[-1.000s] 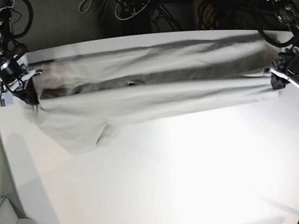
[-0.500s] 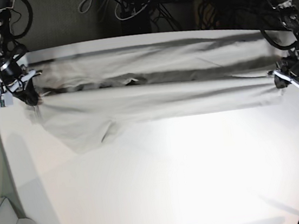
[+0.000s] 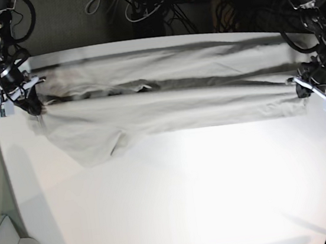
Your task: Layout the t-shirt on the table in an organized manner, then fold the t-shirt properly
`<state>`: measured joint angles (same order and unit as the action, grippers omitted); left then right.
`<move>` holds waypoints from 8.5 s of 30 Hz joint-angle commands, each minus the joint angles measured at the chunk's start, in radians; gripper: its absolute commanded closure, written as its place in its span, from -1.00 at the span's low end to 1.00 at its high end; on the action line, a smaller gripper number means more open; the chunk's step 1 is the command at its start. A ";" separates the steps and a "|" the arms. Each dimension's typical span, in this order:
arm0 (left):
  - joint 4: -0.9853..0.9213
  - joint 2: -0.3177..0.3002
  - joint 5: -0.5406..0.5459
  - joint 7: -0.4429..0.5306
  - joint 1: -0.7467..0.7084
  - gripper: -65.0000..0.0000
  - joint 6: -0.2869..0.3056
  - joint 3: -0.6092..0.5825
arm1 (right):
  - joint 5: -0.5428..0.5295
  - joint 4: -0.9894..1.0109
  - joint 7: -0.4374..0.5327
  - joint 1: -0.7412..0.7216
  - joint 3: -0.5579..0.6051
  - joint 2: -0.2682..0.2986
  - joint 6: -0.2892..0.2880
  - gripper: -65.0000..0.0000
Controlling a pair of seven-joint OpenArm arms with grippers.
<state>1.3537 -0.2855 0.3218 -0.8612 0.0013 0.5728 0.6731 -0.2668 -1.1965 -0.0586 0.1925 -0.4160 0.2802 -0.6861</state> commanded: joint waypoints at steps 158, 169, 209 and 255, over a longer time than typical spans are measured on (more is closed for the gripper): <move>0.223 0.061 -0.218 -0.238 -0.042 -0.61 -0.001 0.058 | -0.013 -0.346 -0.557 -0.265 0.087 0.011 -0.012 -0.03; 0.223 0.064 -0.218 -0.238 -0.042 -0.61 -0.001 0.056 | -0.010 -0.018 -0.674 -0.552 0.262 -0.086 -0.012 -0.02; 0.200 0.093 -0.217 -0.237 -0.039 -0.61 -0.001 0.056 | -0.015 -0.013 -0.531 -0.529 0.342 -0.032 -0.012 1.00; 0.102 0.070 -0.218 -0.203 -0.021 -0.62 0.000 0.050 | -0.010 -0.566 -0.774 -0.017 0.044 0.064 -0.012 1.00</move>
<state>1.4452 -0.1989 0.1135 -1.0740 -0.0269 0.5690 0.7216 -0.2703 -1.7432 -0.8524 0.1867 -0.3645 0.3298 -0.6865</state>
